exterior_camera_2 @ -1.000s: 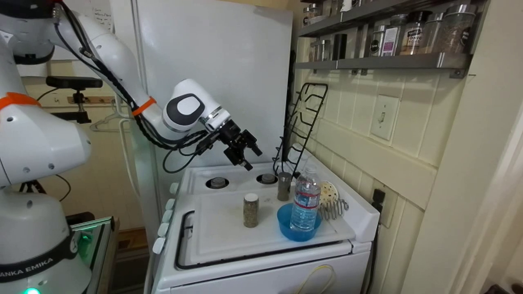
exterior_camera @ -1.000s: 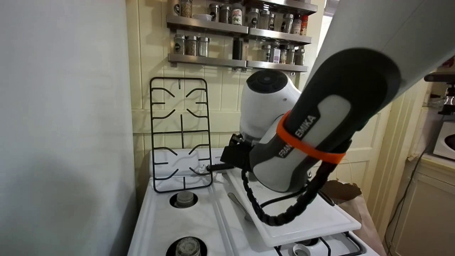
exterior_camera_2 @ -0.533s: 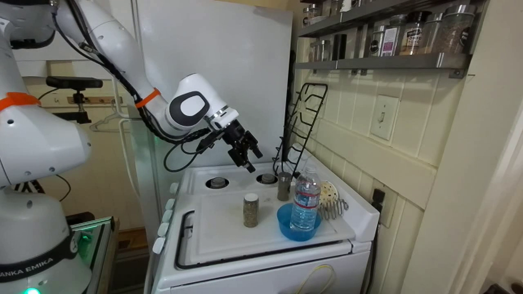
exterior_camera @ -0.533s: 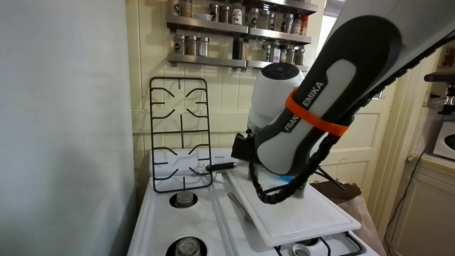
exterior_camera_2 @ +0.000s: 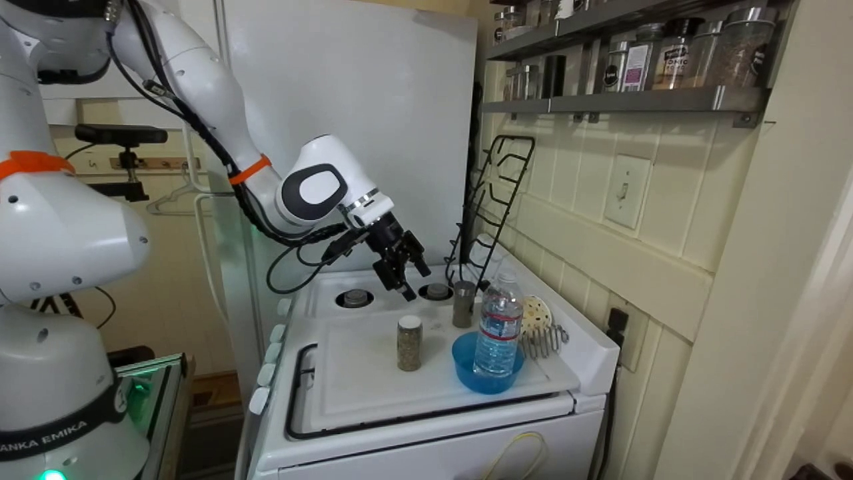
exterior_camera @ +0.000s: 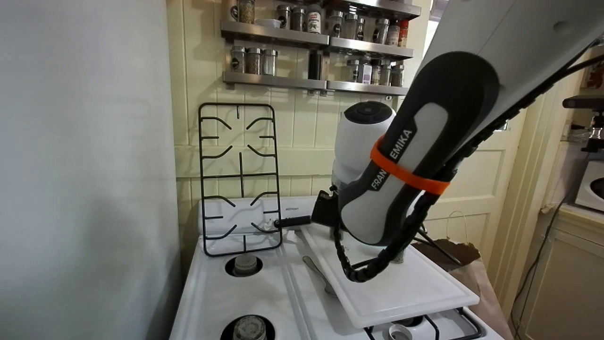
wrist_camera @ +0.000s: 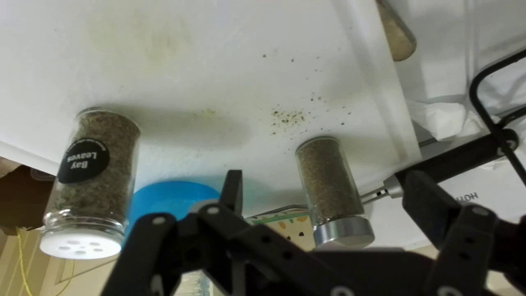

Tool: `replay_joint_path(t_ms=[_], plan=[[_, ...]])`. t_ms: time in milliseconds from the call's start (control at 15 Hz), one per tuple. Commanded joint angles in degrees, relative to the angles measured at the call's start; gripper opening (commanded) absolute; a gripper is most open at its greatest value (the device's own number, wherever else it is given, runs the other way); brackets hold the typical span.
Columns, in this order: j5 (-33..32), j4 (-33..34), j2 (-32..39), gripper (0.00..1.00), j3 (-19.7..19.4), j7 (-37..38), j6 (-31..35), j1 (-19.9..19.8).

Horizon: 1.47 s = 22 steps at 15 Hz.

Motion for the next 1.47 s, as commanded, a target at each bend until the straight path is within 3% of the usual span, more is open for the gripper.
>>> replay_joint_path(t_ms=[0,67,133,267,733,1067,1400], plan=[[1.55,2.11,-1.74,1.0,6.39,-1.94,-1.07,-8.7],[1.73,2.4,-2.14,1.0,6.87,-2.43,-1.52,-9.79],[2.6,0.61,-0.87,1.0,3.42,-2.98,-0.23,-5.48],[2.71,1.09,-1.29,1.0,4.42,-3.86,-0.29,-7.8],[2.67,6.33,-2.44,1.0,9.19,-6.64,-1.42,-11.28],[4.94,8.68,-3.92,1.0,15.24,-7.32,-1.86,-15.87],[9.25,9.98,-11.16,1.0,19.0,-5.32,-1.97,-20.7]])
